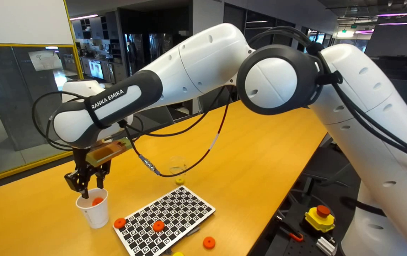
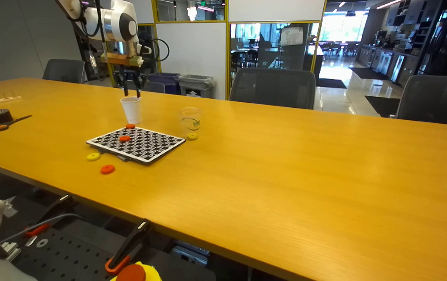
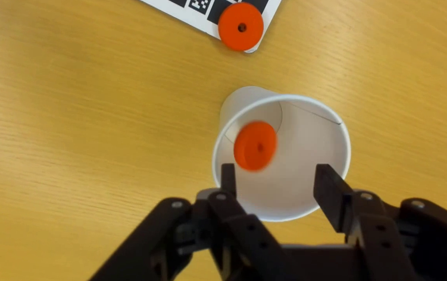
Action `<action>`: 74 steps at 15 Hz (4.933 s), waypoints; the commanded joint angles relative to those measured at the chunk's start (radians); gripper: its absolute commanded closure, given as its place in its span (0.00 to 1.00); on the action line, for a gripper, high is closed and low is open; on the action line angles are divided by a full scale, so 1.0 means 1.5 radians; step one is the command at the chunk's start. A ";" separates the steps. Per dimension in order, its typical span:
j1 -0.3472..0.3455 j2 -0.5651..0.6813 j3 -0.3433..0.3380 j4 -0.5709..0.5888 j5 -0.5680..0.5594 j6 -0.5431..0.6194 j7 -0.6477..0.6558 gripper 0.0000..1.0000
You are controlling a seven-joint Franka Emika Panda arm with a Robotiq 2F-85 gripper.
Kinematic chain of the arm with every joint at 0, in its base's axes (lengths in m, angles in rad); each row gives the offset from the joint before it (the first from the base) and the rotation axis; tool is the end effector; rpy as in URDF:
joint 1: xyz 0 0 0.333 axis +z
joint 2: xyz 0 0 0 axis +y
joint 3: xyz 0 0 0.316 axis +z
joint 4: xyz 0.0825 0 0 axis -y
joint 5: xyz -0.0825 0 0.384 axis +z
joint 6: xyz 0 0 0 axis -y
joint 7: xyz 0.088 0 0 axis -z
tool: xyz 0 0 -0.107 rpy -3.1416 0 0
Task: Put the yellow objects inside the transparent cup and the orange objects inside the white cup.
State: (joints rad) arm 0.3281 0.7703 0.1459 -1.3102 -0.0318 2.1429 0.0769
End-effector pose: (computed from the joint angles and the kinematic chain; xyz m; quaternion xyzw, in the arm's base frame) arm 0.6790 0.3173 0.2898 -0.9818 -0.1833 -0.0238 0.0444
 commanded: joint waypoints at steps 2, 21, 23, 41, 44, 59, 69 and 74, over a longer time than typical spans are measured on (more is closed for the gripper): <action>0.004 0.032 0.000 0.064 -0.003 -0.037 -0.007 0.05; 0.031 -0.152 -0.025 -0.295 -0.027 0.105 0.141 0.00; 0.031 -0.132 -0.032 -0.287 -0.034 0.106 0.148 0.00; 0.027 -0.061 -0.037 -0.291 -0.028 0.213 0.159 0.00; 0.025 -0.054 -0.036 -0.292 -0.025 0.228 0.155 0.00; 0.029 -0.049 -0.043 -0.289 -0.027 0.240 0.158 0.73; 0.039 -0.141 -0.080 -0.337 -0.040 0.180 0.244 0.75; 0.034 -0.202 -0.069 -0.338 -0.050 0.144 0.232 0.75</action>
State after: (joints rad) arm 0.3690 0.5449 0.0394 -1.7880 -0.0781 2.3915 0.4123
